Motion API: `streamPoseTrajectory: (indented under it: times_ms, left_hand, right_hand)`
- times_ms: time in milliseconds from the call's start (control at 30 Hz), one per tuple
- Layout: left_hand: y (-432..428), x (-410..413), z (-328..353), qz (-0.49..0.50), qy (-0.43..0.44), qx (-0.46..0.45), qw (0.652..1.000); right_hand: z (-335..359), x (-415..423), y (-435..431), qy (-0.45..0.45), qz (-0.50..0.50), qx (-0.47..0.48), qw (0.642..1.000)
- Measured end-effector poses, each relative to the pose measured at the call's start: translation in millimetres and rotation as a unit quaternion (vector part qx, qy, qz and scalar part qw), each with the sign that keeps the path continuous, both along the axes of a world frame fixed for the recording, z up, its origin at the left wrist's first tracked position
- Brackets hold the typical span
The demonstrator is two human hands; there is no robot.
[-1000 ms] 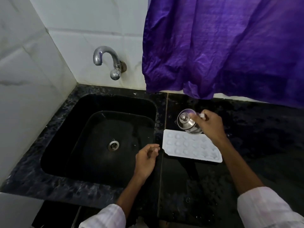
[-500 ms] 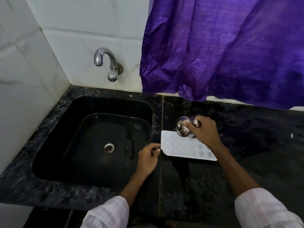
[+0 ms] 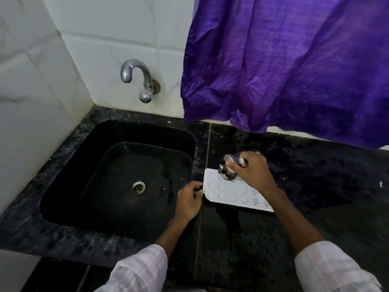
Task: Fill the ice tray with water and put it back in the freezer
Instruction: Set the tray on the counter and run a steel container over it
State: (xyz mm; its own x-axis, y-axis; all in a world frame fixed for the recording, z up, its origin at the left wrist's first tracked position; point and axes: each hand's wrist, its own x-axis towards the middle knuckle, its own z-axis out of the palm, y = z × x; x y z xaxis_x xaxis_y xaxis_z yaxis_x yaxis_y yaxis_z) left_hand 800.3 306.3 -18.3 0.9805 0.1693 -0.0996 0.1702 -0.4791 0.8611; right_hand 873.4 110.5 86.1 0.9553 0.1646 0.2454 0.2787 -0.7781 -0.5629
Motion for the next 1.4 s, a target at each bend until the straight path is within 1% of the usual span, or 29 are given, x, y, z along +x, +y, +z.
streamPoseTrajectory:
  times_ms: [333,633,933,1400]
  left_hand:
    - [0.3,1.5,-1.2,-0.004,0.001,0.008,1.000]
    - [0.5,8.1,-4.4,-0.008,-0.003,0.022,1.000]
    - [-0.8,10.0,-4.2,-0.005,0.003,0.012,1.000]
    - [-3.7,7.1,-3.1,-0.001,0.010,-0.001,1.000]
  right_hand:
    - [1.9,3.5,-1.1,0.004,0.013,-0.021,1.000]
    - [4.7,5.7,-13.0,0.005,0.006,-0.038,0.999]
    - [5.8,4.5,-26.6,-0.010,-0.006,-0.051,0.999]
    - [8.6,-4.9,-45.5,-0.023,-0.017,-0.044,0.999]
